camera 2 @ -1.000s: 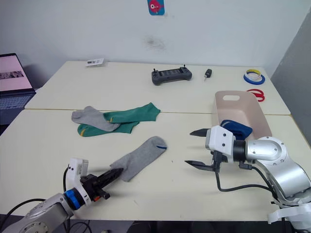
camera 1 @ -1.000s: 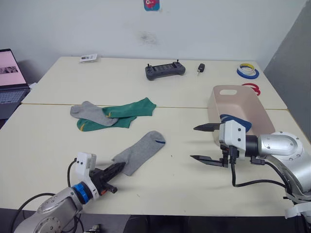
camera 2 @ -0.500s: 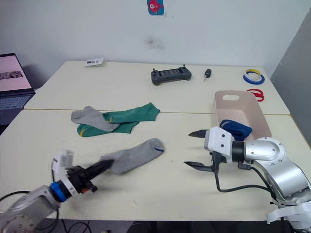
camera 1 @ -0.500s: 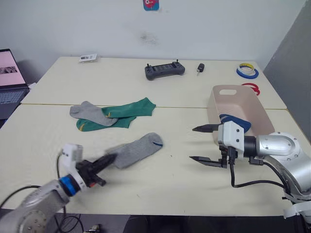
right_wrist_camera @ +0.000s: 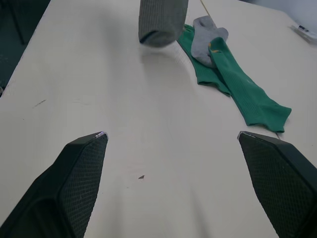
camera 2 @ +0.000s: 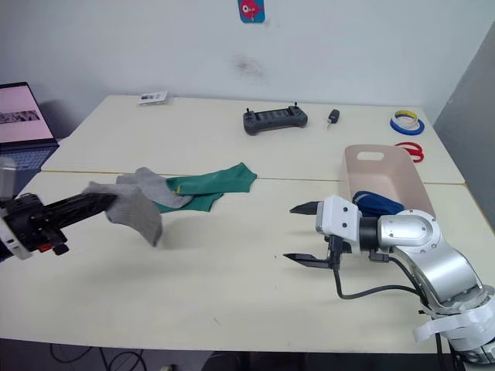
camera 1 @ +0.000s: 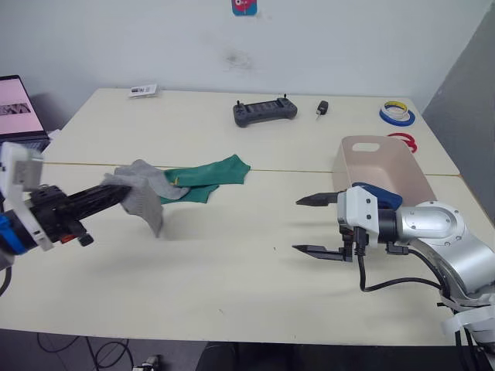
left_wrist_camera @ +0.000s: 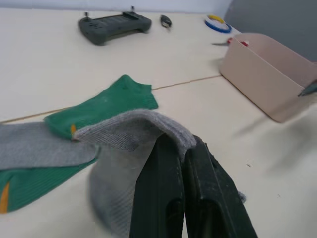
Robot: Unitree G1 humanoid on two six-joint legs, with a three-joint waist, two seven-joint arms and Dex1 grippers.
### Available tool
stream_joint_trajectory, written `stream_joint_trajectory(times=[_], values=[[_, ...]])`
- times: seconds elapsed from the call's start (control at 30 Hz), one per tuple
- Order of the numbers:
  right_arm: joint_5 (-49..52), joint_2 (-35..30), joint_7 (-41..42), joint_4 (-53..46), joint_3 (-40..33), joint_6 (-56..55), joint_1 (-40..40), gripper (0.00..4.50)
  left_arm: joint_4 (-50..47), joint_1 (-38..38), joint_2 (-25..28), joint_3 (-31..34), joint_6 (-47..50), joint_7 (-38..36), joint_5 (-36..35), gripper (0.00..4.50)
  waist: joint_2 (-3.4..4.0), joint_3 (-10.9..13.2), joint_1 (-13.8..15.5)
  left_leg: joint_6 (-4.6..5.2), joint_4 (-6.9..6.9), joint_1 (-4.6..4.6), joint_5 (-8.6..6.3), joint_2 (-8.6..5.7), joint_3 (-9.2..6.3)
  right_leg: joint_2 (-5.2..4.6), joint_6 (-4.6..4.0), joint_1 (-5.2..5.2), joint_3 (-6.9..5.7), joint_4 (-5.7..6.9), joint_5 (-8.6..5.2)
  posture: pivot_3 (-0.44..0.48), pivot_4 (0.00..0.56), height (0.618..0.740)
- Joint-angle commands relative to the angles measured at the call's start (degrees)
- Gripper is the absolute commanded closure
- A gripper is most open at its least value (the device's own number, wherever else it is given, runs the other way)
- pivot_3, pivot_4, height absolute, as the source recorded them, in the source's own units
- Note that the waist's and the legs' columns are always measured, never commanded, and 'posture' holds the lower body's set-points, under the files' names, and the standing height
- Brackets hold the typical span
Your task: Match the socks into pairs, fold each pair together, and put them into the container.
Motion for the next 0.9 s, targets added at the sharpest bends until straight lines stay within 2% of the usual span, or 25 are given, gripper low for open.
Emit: stream_joint_trajectory(times=[0.03,0.13,0.27,0.5,0.6,0.73,0.8,0.9], values=[[0.48,-0.1,-0.11,-1.59,-0.65,0.35,-1.16,0.0,-3.11,-6.85,-2.36,-11.97,0.52,2.37,1.06,4.49,0.0,0.0,0.13,0.0,-0.01,0.0,0.0,0.0,-0.04,0.01,0.0,0.02,-0.04,0.0,0.0,0.0,0.15,0.74],[0.51,-0.49,-0.75,-2.6,-1.1,1.35,-0.58,0.0,-3.91,-10.59,-8.91,-22.88,1.52,5.97,4.09,4.49,0.0,0.0,0.02,0.0,-0.03,0.0,0.0,-0.01,0.01,0.01,0.01,0.03,0.0,0.02,0.01,0.0,0.15,0.74],[0.47,-1.43,-1.67,-4.2,-2.23,2.62,1.31,0.0,-2.76,-12.35,-17.17,-33.35,1.42,9.23,9.14,4.49,-0.03,0.01,-0.19,0.0,-0.03,-0.04,0.0,0.01,0.05,0.04,0.0,-0.02,0.06,-0.02,0.01,0.0,0.15,0.74],[0.53,-2.34,-3.1,-5.91,-3.2,3.88,3.11,0.0,1.24,-17.36,-29.6,-44.01,-0.76,13.92,19.17,4.49,-0.05,0.02,0.02,0.0,0.03,-0.08,0.01,-0.02,0.0,0.06,0.01,-0.02,0.03,0.0,0.01,0.0,0.15,0.74],[0.71,-2.86,-3.29,-6.54,-3.74,4.27,3.93,0.0,1.18,-18.06,-31.64,-45.16,-2.78,13.92,22.38,3.91,-0.05,0.02,-0.12,0.0,0.07,-0.06,0.01,-0.02,0.01,0.07,0.01,0.02,0.05,0.0,0.01,0.0,0.15,0.74],[0.5,-3.15,-3.22,-6.61,-3.92,4.16,4.32,0.0,-1.86,-18.03,-32.84,-44.95,-4.02,13.65,24.19,2.67,-0.05,0.02,-0.08,-0.01,0.07,-0.06,0.01,-0.01,-0.02,0.08,0.01,0.02,0.02,0.0,0.01,0.0,0.15,0.74],[0.42,-3.13,-3.12,-6.4,-3.92,4.02,4.17,0.0,-4.69,-16.86,-31.31,-43.76,-4.99,12.43,24.61,2.05,-0.05,0.02,-0.1,-0.01,0.07,-0.07,0.01,-0.02,-0.01,0.08,0.01,0.03,0.04,0.0,0.01,0.0,0.15,0.74],[0.41,-3.17,-2.93,-6.1,-4.09,3.74,3.91,0.0,-9.31,-13.95,-25.55,-39.25,-7.48,7.91,24.46,1.08,-0.05,0.02,-0.27,-0.02,0.07,-0.06,0.02,0.0,0.02,0.08,0.01,0.02,0.06,-0.01,0.01,0.0,0.15,0.74]])
